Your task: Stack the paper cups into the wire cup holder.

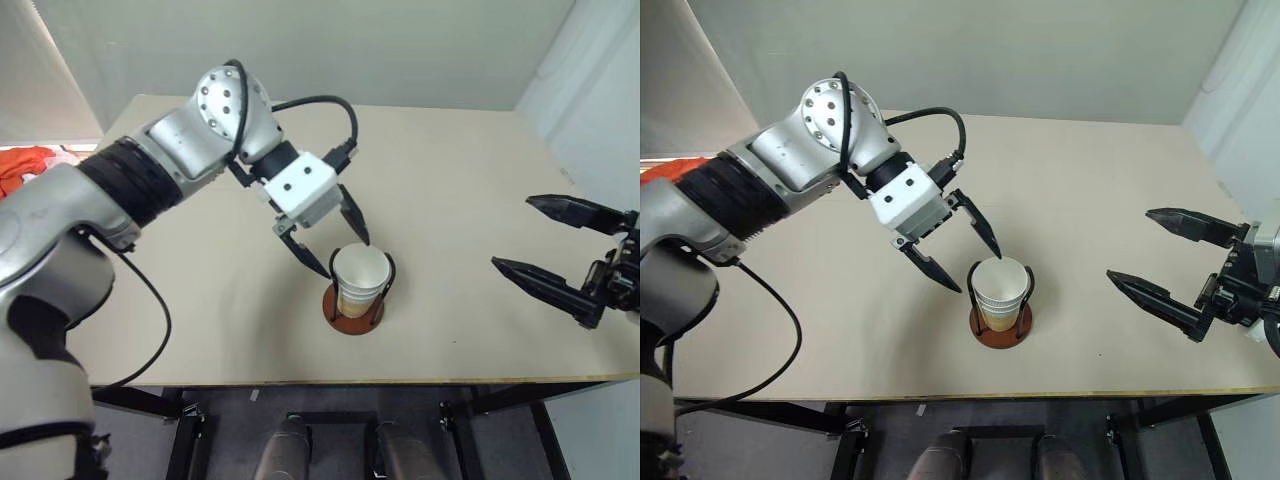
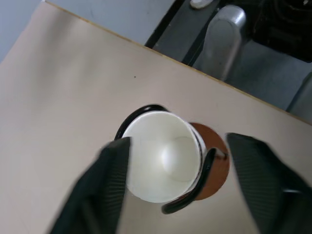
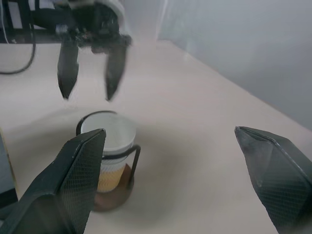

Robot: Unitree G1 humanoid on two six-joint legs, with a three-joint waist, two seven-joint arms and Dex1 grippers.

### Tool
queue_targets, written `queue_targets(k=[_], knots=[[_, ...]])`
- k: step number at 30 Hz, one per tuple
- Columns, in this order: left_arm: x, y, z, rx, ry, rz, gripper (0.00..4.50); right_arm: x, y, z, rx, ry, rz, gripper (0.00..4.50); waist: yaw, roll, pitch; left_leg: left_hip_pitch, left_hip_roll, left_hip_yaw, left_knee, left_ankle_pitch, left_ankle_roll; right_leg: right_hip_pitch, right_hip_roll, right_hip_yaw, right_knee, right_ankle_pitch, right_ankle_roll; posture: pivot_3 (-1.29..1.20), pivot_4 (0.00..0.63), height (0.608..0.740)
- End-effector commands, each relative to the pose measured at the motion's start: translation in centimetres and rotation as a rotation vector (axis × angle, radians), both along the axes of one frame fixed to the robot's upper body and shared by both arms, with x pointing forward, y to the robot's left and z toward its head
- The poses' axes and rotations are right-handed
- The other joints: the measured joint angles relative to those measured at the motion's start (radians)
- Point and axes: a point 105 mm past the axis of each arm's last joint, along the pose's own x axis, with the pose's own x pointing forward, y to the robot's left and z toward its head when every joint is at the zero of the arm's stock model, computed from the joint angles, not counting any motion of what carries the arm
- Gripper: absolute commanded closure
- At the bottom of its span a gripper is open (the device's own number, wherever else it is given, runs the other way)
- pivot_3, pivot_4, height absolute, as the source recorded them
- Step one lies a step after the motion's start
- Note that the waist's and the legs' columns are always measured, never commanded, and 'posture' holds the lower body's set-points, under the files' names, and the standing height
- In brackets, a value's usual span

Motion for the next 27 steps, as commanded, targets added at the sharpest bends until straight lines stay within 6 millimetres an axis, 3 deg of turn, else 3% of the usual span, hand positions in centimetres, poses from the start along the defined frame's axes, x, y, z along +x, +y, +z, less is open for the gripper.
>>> queue_targets(k=[1,5,13,17,22,27], knots=[[0.9,0.9,1.2,-0.051,-0.009,0.057,1.04,0.4,0.4,0.0,-0.013,-0.002,0.046,0.0,0.0,0.0,0.0,0.0,0.0,0.0,0.0,0.0,0.0,0.0,0.0,0.0,0.0,0.0,0.001,0.0,0.15,0.74],[0.9,4.2,1.4,-0.142,0.118,0.229,1.04,2.4,0.3,-2.2,-0.082,0.084,0.083,0.0,-0.022,0.003,-0.001,0.0,0.0,0.003,0.001,0.0,0.0,0.0,0.001,0.0,0.0,0.0,0.002,0.0,0.15,0.74],[-1.8,15.4,1.1,-0.482,0.554,0.76,1.04,6.8,-1.8,-4.1,-0.133,0.17,0.094,0.0,-0.033,0.008,-0.003,0.001,0.002,0.002,0.0,0.004,-0.001,-0.004,0.003,0.001,0.002,0.001,0.0,0.0,0.15,0.74],[-3.4,20.1,-2.3,-0.597,0.663,1.027,1.04,8.5,-1.7,-4.4,-0.16,0.189,0.148,0.0,-0.029,0.008,-0.003,0.003,0.003,0.002,-0.004,0.004,-0.001,-0.005,0.002,0.0,0.005,-0.002,-0.006,0.0,0.15,0.74],[-5.7,21.8,-3.9,-0.692,0.669,1.164,1.04,10.1,-1.7,-3.9,-0.175,0.171,0.188,0.0,-0.027,0.005,-0.004,0.007,0.002,0.005,-0.009,0.004,-0.001,-0.007,0.0,0.0,0.016,-0.011,-0.022,0.0,0.15,0.74],[-8.2,22.4,-3.6,-0.719,0.645,1.229,1.04,11.1,-1.7,-4.0,-0.192,0.179,0.222,0.0,-0.034,0.003,-0.005,0.016,0.002,0.005,-0.012,0.004,-0.003,-0.004,0.001,0.0,0.02,-0.015,-0.031,0.0,0.15,0.74]])
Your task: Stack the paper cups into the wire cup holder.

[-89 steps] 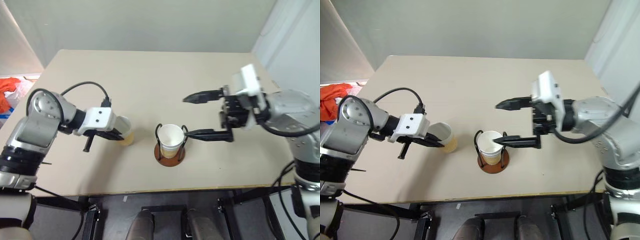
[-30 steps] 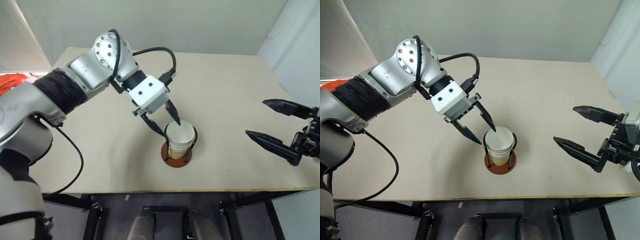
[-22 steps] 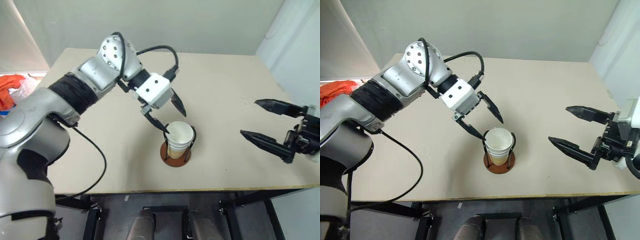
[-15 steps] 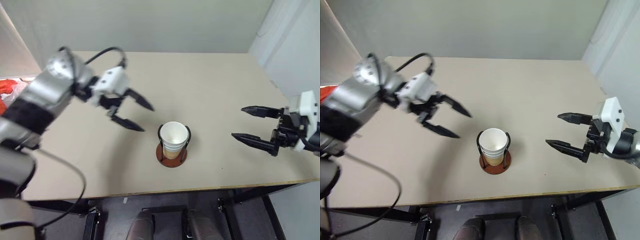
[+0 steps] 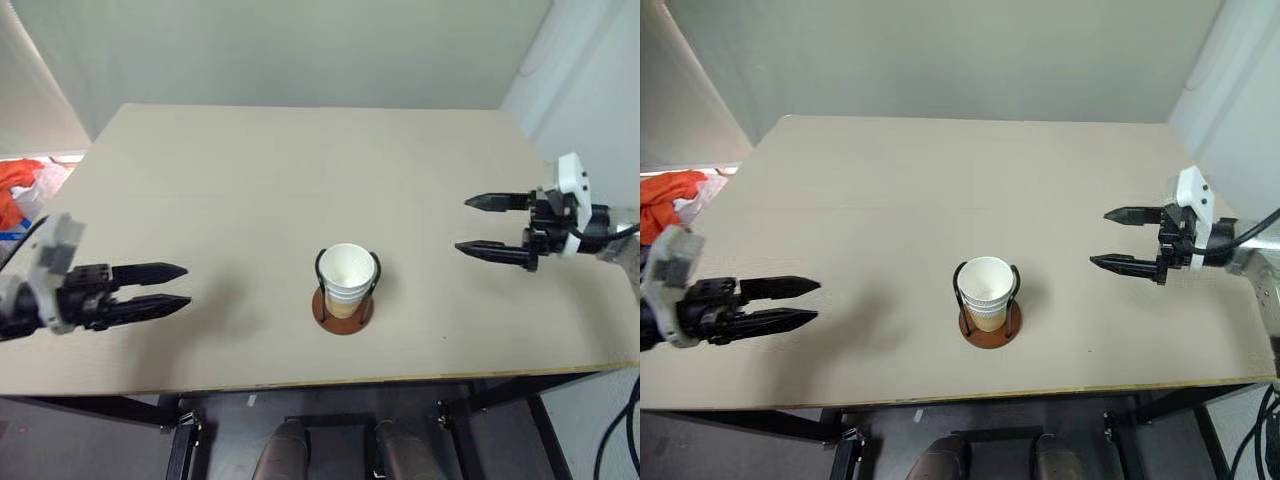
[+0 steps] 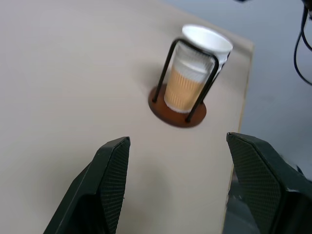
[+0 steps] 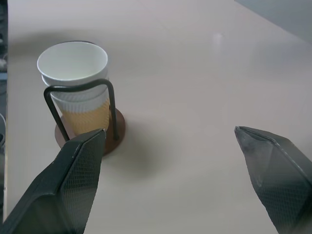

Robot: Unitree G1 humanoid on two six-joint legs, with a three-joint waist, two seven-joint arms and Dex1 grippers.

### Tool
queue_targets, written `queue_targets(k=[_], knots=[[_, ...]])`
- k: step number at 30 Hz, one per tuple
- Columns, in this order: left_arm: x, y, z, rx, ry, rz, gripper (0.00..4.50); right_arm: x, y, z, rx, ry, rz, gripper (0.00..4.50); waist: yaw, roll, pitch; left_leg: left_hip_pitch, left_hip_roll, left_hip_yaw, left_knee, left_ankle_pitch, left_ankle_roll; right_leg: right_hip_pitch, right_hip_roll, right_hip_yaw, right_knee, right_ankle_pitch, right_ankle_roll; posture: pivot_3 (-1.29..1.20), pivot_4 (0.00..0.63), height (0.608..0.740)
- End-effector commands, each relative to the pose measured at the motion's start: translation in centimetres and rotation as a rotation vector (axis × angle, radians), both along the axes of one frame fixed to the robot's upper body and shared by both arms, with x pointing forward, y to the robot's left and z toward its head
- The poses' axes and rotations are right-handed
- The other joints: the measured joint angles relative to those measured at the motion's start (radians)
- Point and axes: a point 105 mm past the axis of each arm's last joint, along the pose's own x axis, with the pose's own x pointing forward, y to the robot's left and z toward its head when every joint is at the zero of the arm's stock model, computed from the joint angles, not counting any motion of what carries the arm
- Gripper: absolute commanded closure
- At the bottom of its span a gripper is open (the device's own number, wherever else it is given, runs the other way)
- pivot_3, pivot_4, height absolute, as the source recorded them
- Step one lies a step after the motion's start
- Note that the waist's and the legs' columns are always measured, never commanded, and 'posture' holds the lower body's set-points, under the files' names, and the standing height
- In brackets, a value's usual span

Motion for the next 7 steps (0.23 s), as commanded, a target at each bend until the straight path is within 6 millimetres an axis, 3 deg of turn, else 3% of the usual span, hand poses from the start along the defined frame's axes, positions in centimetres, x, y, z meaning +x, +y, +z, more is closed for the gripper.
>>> queue_targets(k=[1,7], knots=[[-0.98,0.01,2.17,0.035,-0.077,0.028,1.04,0.37,0.04,0.41,-0.017,-0.025,0.03,0.0,-0.001,0.0,0.0,0.001,0.0,0.0,0.0,0.0,0.0,0.001,0.0,0.0,0.0,0.0,-0.001,0.0,0.15,0.74],[-1.11,-0.2,2.19,0.046,-0.084,0.05,1.04,0.98,0.47,0.34,-0.022,-0.028,0.052,0.0,-0.002,0.001,0.0,0.003,0.001,-0.001,0.0,0.003,-0.002,0.001,0.001,0.001,0.001,0.004,-0.008,0.0,0.15,0.74]])
